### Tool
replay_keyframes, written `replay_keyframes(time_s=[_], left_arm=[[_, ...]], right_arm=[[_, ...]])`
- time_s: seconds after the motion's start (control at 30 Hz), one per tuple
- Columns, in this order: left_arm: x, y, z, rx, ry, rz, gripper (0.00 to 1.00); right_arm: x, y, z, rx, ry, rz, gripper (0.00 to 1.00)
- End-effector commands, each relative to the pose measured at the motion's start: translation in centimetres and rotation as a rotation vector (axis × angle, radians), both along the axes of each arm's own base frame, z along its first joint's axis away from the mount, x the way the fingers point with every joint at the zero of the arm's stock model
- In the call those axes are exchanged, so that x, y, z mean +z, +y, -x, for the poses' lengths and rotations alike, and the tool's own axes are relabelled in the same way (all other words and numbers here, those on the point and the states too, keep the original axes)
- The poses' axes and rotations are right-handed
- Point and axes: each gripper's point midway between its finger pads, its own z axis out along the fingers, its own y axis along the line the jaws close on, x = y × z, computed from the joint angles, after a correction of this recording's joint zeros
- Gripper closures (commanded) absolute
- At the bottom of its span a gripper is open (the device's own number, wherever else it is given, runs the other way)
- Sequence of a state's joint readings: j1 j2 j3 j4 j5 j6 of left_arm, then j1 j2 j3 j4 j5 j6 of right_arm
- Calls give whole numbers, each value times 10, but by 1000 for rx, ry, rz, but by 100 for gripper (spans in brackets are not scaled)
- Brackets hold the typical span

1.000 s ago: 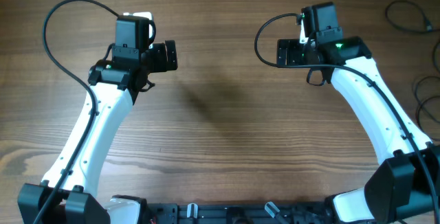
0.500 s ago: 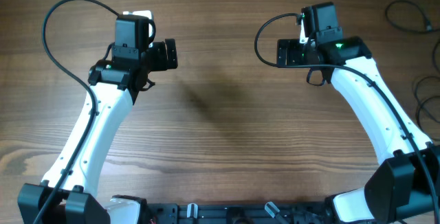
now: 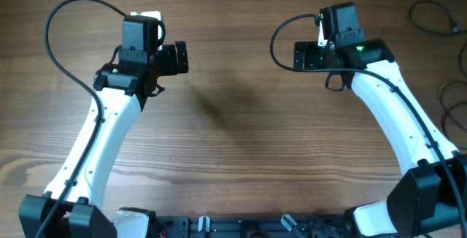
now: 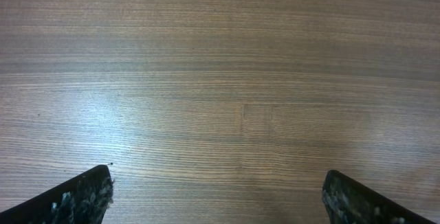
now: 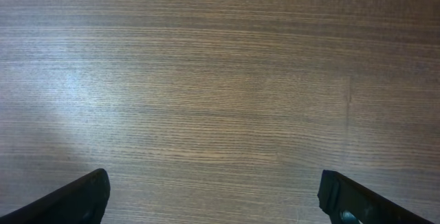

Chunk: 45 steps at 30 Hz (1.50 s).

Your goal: Untangle cables

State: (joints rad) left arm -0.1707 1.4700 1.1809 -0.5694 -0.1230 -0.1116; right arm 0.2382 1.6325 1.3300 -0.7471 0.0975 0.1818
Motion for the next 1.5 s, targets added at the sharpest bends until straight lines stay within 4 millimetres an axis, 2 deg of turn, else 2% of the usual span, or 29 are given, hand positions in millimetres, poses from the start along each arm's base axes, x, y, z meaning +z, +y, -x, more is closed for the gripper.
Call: replay_keyframes(time_s=[0.0,0.97,1.07,1.17,1.3,1.47], left_arm=[[-1,1,-1,5,1,-6,0],[-1,1,-1,5,2,-6,0],[15,1,2,6,-40,1,0],[33,5,14,10,-140,15,0],[20,11,54,30,-268,61,0],[17,22,106,37,-424,85,0]], right_arm=[[-10,3,3,5,24,-1,0],[-10,3,3,5,24,-1,0],[-10,3,3,5,24,-1,1],[-10,3,3,6,24,-1,0],[-10,3,3,5,24,-1,0],[-10,3,3,5,24,-1,0]])
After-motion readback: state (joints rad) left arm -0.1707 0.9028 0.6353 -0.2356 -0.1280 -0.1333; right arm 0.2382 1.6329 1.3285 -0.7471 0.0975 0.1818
